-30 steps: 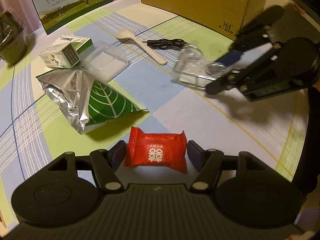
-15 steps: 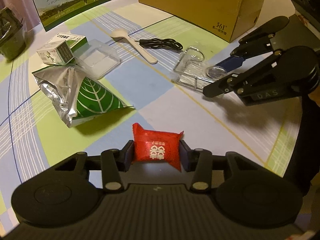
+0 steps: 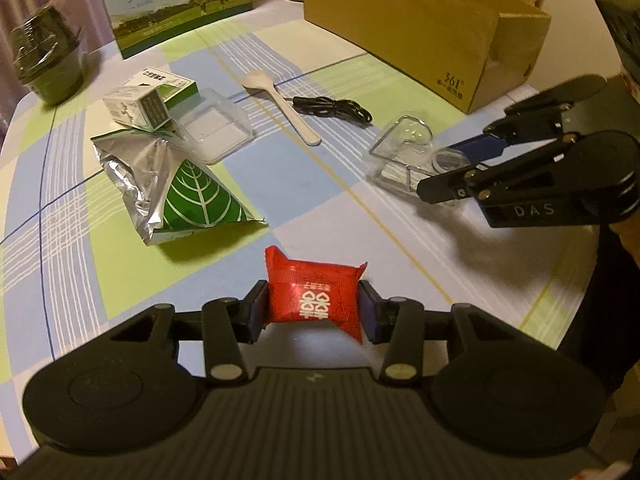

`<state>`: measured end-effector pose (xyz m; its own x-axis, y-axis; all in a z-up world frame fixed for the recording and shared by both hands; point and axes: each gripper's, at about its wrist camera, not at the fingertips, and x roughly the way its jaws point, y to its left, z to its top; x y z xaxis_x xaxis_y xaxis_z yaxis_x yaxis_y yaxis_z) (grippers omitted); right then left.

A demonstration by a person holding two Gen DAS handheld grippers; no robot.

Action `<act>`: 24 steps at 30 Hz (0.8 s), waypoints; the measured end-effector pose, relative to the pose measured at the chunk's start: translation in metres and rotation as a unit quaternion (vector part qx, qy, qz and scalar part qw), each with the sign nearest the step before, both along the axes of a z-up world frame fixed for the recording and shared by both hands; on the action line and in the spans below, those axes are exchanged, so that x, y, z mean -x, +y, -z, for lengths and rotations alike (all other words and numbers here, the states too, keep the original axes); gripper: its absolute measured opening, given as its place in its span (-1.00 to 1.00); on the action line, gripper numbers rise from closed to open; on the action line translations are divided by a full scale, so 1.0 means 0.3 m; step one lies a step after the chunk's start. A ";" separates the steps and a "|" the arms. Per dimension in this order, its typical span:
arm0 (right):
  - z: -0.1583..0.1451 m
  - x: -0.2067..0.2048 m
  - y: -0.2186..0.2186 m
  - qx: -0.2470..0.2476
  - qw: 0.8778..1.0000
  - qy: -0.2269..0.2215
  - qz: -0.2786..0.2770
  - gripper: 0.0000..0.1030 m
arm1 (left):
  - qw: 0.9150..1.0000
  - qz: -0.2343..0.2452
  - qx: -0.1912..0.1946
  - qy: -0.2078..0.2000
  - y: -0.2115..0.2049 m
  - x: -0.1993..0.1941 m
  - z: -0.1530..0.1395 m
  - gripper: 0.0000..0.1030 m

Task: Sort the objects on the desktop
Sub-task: 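Carry the candy packet with the left tool while the right tool carries the plastic packet to the box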

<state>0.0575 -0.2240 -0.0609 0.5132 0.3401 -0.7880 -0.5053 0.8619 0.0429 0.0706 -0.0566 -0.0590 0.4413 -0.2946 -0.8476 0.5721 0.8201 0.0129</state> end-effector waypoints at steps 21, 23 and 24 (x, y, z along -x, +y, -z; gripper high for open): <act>-0.157 0.046 -0.089 -0.029 0.998 -0.046 0.038 -0.46 | 0.997 -0.072 0.031 -0.015 -0.066 0.022 -0.114 -0.20; -0.181 0.047 -0.098 -0.032 0.997 -0.053 0.039 -0.46 | 0.996 -0.075 0.034 -0.017 -0.075 0.024 -0.125 -0.20; -0.193 0.048 -0.102 -0.034 0.997 -0.057 0.040 -0.46 | 0.996 -0.076 0.034 -0.019 -0.083 0.026 -0.132 -0.20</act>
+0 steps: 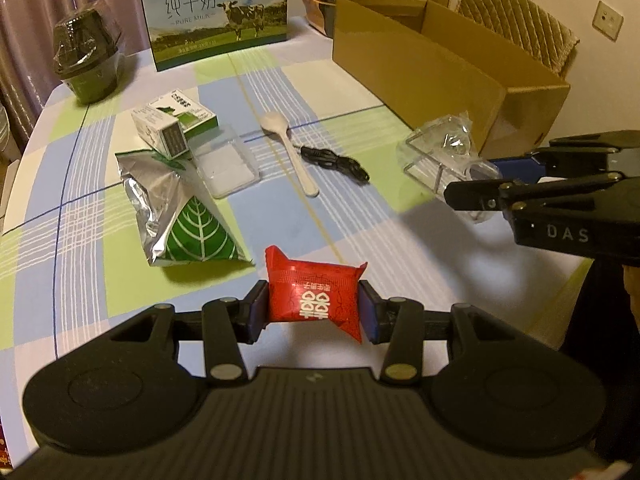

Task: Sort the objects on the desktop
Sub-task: 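Carry the candy packet with the left tool while the right tool carries the plastic packet to the box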

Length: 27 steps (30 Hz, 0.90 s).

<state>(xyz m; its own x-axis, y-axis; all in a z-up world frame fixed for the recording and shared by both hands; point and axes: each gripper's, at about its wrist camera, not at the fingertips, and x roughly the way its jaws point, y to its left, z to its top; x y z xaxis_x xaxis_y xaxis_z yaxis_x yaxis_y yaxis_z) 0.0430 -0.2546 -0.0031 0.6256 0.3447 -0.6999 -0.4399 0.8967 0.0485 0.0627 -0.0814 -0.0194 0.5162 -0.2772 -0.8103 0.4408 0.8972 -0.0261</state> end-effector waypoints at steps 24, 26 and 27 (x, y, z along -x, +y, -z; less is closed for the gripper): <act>-0.239 -0.082 -0.231 -0.015 0.995 -0.081 0.064 -0.46 | 0.998 0.024 0.040 -0.051 -0.256 -0.066 -0.195 -0.20; -0.255 -0.101 -0.275 -0.012 0.993 -0.087 0.075 -0.46 | 0.997 0.031 0.047 -0.056 -0.297 -0.080 -0.210 -0.20; -0.261 -0.113 -0.298 -0.012 0.993 -0.089 0.081 -0.46 | 0.996 0.034 0.052 -0.057 -0.321 -0.091 -0.219 -0.20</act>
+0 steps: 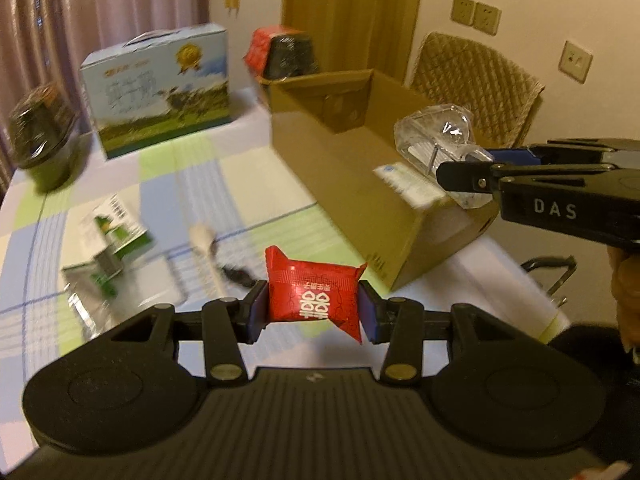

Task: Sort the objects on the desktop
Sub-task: 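Carry the candy packet with the left tool while the right tool carries the plastic packet to the box, then open the left tool releasing the candy into the box while the right tool releases the plastic packet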

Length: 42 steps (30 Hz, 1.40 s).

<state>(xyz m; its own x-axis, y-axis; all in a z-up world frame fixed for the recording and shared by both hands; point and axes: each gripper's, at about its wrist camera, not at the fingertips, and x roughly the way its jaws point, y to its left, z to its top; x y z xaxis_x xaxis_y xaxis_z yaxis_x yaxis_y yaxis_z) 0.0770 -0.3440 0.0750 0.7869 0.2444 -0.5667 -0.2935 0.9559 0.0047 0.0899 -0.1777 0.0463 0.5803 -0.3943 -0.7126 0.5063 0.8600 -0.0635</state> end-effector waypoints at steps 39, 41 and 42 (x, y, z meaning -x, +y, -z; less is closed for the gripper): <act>0.077 -0.296 -0.375 -0.014 0.997 0.039 0.065 -0.46 | 0.997 0.076 0.009 -0.025 -0.491 -0.283 0.030 0.14; 0.076 -0.296 -0.376 -0.014 0.997 0.038 0.065 -0.46 | 0.997 0.074 0.008 -0.031 -0.477 -0.275 0.022 0.14; 0.077 -0.297 -0.376 -0.013 0.997 0.038 0.065 -0.46 | 0.997 0.072 0.008 -0.034 -0.468 -0.269 0.015 0.14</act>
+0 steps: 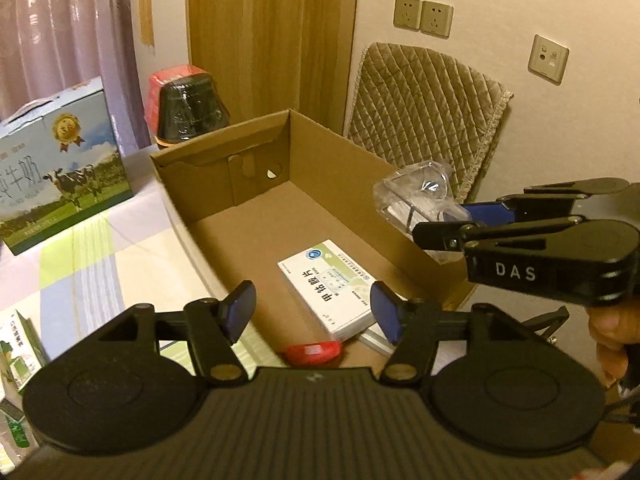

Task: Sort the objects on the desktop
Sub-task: 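Open the left tool releasing the candy into the box while the right tool releases the plastic packet, then move both open tools back over the foil pouch and spoon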

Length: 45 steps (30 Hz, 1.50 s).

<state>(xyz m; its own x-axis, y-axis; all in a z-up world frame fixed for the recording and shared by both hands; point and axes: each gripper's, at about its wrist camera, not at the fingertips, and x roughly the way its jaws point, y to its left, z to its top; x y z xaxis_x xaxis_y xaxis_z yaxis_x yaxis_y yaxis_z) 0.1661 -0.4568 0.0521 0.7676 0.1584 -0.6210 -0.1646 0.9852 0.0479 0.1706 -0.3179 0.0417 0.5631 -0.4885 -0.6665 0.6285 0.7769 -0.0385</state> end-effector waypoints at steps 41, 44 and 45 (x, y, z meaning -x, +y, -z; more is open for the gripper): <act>-0.094 0.255 0.217 -0.055 0.998 -0.002 -0.035 0.57 | 0.992 -0.127 0.008 0.002 0.552 0.285 -0.050 0.42; -0.100 0.284 0.273 -0.061 0.997 0.001 -0.049 0.63 | 0.989 -0.145 0.009 0.003 0.614 0.319 -0.056 0.54; -0.101 0.293 0.292 -0.063 0.997 0.002 -0.054 0.66 | 0.989 -0.150 0.010 0.004 0.632 0.332 -0.058 0.59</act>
